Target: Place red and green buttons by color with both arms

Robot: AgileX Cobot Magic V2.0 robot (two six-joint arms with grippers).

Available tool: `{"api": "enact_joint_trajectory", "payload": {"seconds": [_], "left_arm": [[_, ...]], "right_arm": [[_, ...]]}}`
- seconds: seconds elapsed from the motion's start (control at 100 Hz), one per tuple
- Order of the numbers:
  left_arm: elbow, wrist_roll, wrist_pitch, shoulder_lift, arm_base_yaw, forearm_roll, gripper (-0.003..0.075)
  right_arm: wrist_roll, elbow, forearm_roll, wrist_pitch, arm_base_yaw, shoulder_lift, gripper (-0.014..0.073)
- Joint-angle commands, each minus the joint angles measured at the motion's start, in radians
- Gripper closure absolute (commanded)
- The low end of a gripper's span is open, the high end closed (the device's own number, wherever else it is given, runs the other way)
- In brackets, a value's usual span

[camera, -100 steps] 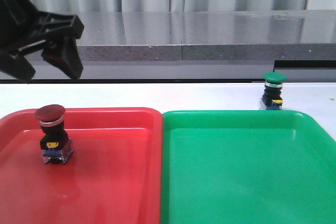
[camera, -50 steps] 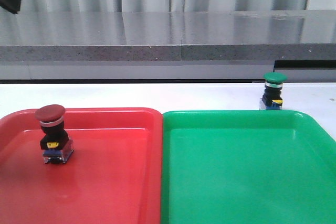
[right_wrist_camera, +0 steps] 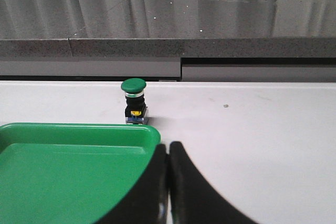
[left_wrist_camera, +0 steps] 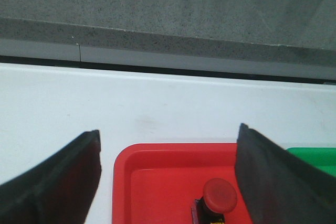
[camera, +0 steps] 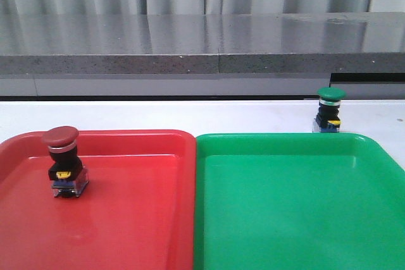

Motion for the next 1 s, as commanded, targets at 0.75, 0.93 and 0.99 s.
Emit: {"api": "enact_joint_trajectory", "payload": {"seconds": [0.75,0.93,0.99], "left_arm": [[0.074,-0.012,-0.077,-0.249,0.002,0.069,0.0739],[0.074,-0.012,-0.077,-0.249,0.002,0.069,0.0739],[0.074,-0.012,-0.077,-0.249,0.002,0.069,0.0739]], "right_arm": [[0.000,-0.014,-0.010,-0.082,0.001,-0.020,0.0704],[0.000,-0.014,-0.010,-0.082,0.001,-0.020,0.0704],[0.000,-0.014,-0.010,-0.082,0.001,-0.020,0.0704]]}}
